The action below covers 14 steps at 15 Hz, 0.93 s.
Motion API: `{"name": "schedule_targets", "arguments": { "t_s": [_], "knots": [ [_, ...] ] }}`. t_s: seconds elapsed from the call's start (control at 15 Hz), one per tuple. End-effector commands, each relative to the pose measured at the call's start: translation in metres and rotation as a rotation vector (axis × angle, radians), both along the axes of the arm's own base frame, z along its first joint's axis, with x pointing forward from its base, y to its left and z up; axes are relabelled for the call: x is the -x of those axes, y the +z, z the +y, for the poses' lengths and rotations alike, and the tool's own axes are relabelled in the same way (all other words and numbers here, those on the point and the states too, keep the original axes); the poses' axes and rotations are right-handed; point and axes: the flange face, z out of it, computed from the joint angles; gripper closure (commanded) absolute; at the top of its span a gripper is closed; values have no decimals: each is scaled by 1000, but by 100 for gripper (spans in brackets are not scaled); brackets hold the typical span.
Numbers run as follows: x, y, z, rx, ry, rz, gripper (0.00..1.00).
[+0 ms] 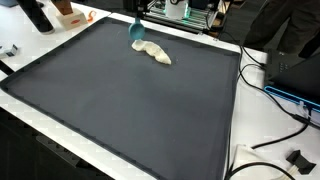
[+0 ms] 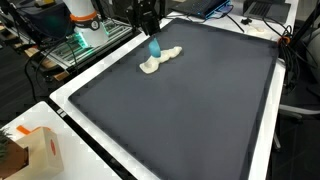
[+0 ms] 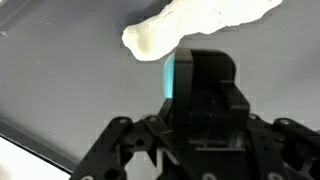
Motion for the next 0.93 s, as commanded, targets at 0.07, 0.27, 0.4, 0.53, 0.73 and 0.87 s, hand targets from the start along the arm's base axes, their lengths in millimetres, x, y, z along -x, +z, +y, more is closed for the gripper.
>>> {"name": "schedule_targets", "arguments": {
  "t_s": [0.07, 0.27, 0.4, 0.53, 0.73, 0.87],
  "knots": [
    [10, 29, 14, -7, 10, 49, 75],
    [12, 42, 21, -12, 22, 93, 75],
    [13, 48, 27, -8, 36, 110, 75],
    [14, 53, 33, -6, 54, 121, 75],
    [17, 59, 42, 9, 72, 126, 75],
    [11, 55, 38, 15, 74, 116, 50]
  ]
}}
